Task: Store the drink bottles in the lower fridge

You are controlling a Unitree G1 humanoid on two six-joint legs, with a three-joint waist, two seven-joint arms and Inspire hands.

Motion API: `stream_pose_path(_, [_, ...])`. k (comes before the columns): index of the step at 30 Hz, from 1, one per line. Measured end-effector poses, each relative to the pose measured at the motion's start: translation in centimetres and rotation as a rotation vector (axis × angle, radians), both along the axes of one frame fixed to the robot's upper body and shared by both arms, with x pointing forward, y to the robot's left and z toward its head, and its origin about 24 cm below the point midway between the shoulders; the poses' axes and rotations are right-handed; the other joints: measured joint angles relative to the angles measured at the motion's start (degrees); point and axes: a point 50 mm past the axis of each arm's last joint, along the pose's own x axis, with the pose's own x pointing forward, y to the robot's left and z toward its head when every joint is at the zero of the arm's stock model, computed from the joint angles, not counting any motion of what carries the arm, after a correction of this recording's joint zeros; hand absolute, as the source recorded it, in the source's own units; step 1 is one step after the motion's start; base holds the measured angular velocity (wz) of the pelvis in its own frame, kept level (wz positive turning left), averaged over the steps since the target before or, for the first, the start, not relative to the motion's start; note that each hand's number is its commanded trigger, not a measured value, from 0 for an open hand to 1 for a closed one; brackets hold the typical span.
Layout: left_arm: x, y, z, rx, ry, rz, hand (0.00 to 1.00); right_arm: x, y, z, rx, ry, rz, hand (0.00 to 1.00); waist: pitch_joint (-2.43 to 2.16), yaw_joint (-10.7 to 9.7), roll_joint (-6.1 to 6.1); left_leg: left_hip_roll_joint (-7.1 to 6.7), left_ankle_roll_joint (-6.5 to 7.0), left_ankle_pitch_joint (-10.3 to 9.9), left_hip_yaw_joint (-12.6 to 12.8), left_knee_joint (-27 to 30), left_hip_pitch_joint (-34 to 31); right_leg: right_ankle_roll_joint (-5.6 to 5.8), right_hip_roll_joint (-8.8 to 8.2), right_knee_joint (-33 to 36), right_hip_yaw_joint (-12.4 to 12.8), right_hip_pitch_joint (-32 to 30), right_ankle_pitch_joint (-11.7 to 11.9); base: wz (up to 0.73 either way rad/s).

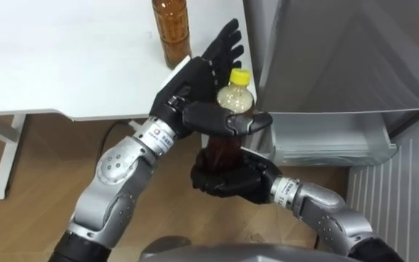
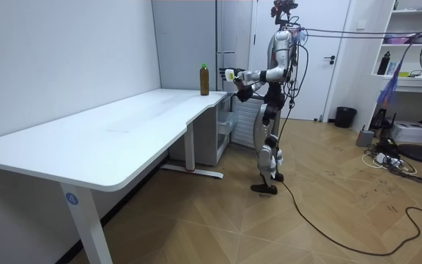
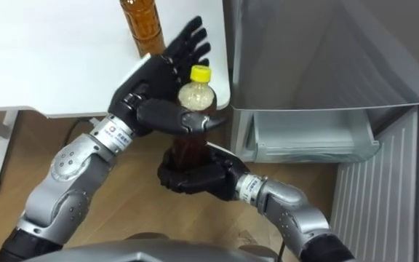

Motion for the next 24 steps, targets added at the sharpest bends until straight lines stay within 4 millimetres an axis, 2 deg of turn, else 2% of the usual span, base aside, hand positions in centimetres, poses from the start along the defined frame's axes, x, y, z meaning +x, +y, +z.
stream_pose_path(4, [-0.1, -0.1, 1.6, -0.022, -0.068, -0.008, 0.0, -0.1, -0.1, -0.1, -0.014, 0.006, 0.009, 1.0, 0.0, 0.06, 0.0, 0.0, 0.0, 0.0, 0.0, 0.04, -0.01, 0.0, -0.02, 0.07, 0.08, -0.33, 0.0, -0.02])
stream_pose_path(8, [0.2, 0.7, 3.7, -0.043, -0.162, 0.023, 0.0, -0.3, -0.4, -0.3, -0.028, 0.016, 0.013, 1.0, -0.03, 0.2, 0.02, -0.02, 0.0, 0.0, -0.04, 0.06, 0.1, 0.0, -0.02, 0.02, -0.11, 0.0, 0.0, 0.0])
stream_pose_path(14, [0.3, 1.5, 6.3, -0.076, -0.276, 0.092, 0.0, -0.1, -1.2, -0.2, -0.04, 0.012, -0.013, 1.0, -0.11, 1.71, 0.15, -0.07, 0.0, 0.0, -0.01, -0.07, 0.24, 0.01, 0.04, -0.02, -0.29, 0.09, 0.01, 0.0])
stream_pose_path(18, [0.4, 3.2, 7.4, -0.095, -0.338, 0.209, 0.0, -0.7, -2.0, -0.6, -0.049, 0.031, -0.054, 1.0, -0.42, 2.75, 0.63, -0.05, 0.0, 0.0, -0.12, 0.03, 0.26, 0.01, -0.13, -0.01, -1.44, 0.34, 0.01, 0.02])
stream_pose_path(22, [0.3, 4.6, 8.4, -0.106, -0.381, 0.31, 0.0, -1.0, -2.4, -0.7, -0.051, 0.041, -0.078, 1.0, -0.46, 3.15, 0.98, -0.03, 0.0, 0.0, -0.2, 0.17, 0.38, 0.01, -0.08, -0.04, -1.32, 0.52, 0.01, 0.01])
stream_pose_path(24, [0.2, 6.0, 9.1, -0.105, -0.409, 0.396, 0.0, -1.3, -3.0, -0.8, -0.056, 0.045, -0.114, 1.0, -0.45, 3.31, 1.28, -0.11, 0.0, 0.02, -0.2, -0.62, 1.32, 0.01, -0.02, -0.14, -1.4, 1.17, 0.0, 0.0])
